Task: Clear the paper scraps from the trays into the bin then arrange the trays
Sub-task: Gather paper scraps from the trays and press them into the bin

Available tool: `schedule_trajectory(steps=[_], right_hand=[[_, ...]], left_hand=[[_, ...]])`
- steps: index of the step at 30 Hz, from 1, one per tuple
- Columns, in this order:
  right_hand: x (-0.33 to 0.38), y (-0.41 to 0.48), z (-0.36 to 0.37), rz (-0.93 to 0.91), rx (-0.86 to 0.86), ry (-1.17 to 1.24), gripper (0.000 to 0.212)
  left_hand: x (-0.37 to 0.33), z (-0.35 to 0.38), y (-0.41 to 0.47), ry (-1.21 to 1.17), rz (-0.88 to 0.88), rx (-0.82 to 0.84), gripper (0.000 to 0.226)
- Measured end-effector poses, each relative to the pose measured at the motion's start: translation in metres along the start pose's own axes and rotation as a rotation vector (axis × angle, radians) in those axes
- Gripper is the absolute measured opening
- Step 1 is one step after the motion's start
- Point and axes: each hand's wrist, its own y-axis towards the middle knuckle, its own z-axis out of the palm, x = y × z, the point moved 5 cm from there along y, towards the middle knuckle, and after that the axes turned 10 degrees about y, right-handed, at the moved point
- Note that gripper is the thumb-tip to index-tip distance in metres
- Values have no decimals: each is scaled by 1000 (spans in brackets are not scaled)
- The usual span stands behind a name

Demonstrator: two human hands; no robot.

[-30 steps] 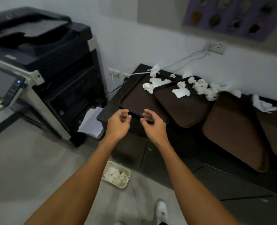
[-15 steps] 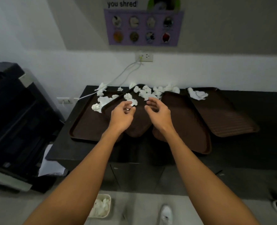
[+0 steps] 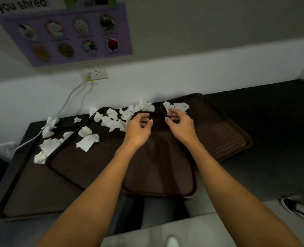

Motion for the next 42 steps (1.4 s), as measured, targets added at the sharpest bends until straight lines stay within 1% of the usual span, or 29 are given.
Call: schedule_trajectory(steps=[5, 8, 11, 12, 15, 17, 18, 19, 20, 21, 23, 26, 32, 35, 38, 40, 42], right_hand=[[-46, 65, -34, 56, 41, -162, 48], [-69, 99, -43, 54, 43, -268, 50], [-89, 132, -45, 60, 70, -380, 47], [-98, 143, -44, 70, 91, -406, 49], [-119, 171, -40, 94, 172, -508, 64], [-122, 183, -34, 90, 255, -561, 69], [-125, 188, -30, 84, 300, -594, 67], [-125, 191, -27, 67, 353, -639, 60], [-125, 193, -24, 44, 388, -681, 49], [-126, 195, -24, 27, 382, -711, 36], [-132, 198, -30, 21, 271, -657, 20], [-129, 195, -43, 30, 90, -489, 17], [-111, 186, -69, 74, -77, -342, 19], [-108, 180, -78, 98, -128, -285, 22], [-108, 175, -82, 114, -126, -285, 23], [-110, 173, -84, 124, -115, -313, 24], [-113, 170, -85, 147, -117, -320, 26]], left_hand=[[-10, 50, 49, 50, -7, 40, 27], [-8, 70, 76, 76, -24, 38, 28], [-6, 89, 99, 92, -50, 64, 25], [-6, 94, 106, 100, -49, 71, 25], [-7, 107, 123, 153, -20, 82, 27], [-5, 113, 132, 170, 0, 88, 29], [-5, 116, 135, 178, 7, 90, 30], [-4, 119, 137, 184, 13, 92, 30], [-3, 121, 139, 184, 17, 90, 29], [-2, 123, 141, 181, 20, 88, 29], [0, 126, 145, 169, 18, 86, 29], [4, 130, 149, 182, 22, 84, 29], [-2, 141, 162, 300, 174, 64, 33], [-8, 156, 171, 473, 286, 127, 42], [-8, 174, 178, 800, 362, 236, 49], [-5, 181, 178, 969, 401, 239, 46], [-4, 183, 176, 995, 417, 198, 40]])
